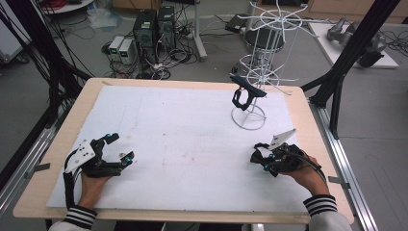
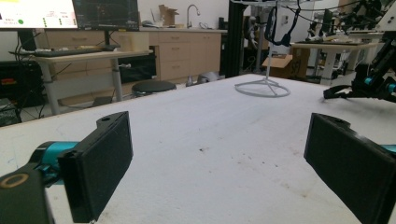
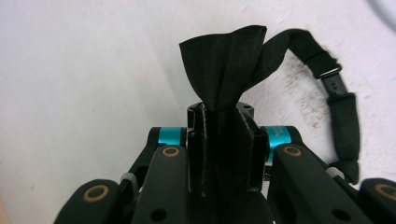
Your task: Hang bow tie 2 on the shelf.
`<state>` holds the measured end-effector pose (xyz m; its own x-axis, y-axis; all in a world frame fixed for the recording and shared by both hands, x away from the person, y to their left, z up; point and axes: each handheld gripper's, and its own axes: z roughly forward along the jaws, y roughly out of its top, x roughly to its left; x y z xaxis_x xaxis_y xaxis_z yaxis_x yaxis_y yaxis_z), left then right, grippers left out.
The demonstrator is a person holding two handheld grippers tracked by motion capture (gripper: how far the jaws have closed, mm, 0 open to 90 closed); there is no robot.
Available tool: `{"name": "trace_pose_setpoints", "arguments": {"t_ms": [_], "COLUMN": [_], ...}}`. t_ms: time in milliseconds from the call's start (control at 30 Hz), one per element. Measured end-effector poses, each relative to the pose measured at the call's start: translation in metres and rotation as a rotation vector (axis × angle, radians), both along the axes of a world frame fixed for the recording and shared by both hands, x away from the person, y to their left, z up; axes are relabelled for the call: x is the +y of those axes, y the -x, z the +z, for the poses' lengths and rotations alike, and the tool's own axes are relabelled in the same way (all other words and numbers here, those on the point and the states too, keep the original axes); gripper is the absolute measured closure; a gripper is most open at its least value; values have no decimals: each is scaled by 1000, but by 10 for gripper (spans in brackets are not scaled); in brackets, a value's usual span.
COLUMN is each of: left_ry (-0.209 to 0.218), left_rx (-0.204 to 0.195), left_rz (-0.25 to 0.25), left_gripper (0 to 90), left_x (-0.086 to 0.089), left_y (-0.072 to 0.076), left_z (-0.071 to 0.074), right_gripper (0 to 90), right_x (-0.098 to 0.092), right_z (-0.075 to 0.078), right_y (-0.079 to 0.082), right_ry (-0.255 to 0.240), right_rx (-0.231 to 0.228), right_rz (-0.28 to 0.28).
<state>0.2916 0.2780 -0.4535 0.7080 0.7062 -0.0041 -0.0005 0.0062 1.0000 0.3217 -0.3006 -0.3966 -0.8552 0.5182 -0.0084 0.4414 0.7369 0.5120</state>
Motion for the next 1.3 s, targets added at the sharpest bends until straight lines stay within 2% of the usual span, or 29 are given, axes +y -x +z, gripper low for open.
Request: {"name": "trace_pose_setpoints", "arguments": {"t_ms": [133, 300, 367, 533, 700, 867, 1033, 1133, 1200, 1300], "left_ry": [0, 0, -1, 0, 0, 0, -1, -1, 0, -1], "left_rx": [0, -1, 0, -1, -1, 0, -2, -2, -2, -3], "left_rz": [0, 0, 0, 0, 0, 1, 3, 2, 2, 4], "left_gripper": [83, 83, 84, 84, 84, 83, 84, 83, 84, 83], "left_x": [0, 0, 0, 0, 0, 0, 0, 0, 0, 0], "left_y": [0, 0, 0, 0, 0, 0, 0, 0, 0, 0], "left_z": [0, 0, 0, 0, 0, 0, 0, 0, 0, 0], "right_gripper": [769, 768, 768, 768, 767, 767, 767, 767, 766, 766], "right_x": [-3, -4, -6, -18, -27, -32, -38, -42, -44, -48], "right_z": [3, 5, 8, 16, 26, 32, 38, 41, 42, 45], "right_y": [1, 2, 1, 1, 4, 8, 11, 12, 13, 15], "right_ry": [-34, -52, -94, -233, -327, -352, -429, -447, -440, -470], "right_rx": [-19, -45, -66, -123, -191, -265, -321, -355, -384, -424], "right_rz": [-14, -34, -49, -119, -177, -218, -287, -327, -359, -408]}}
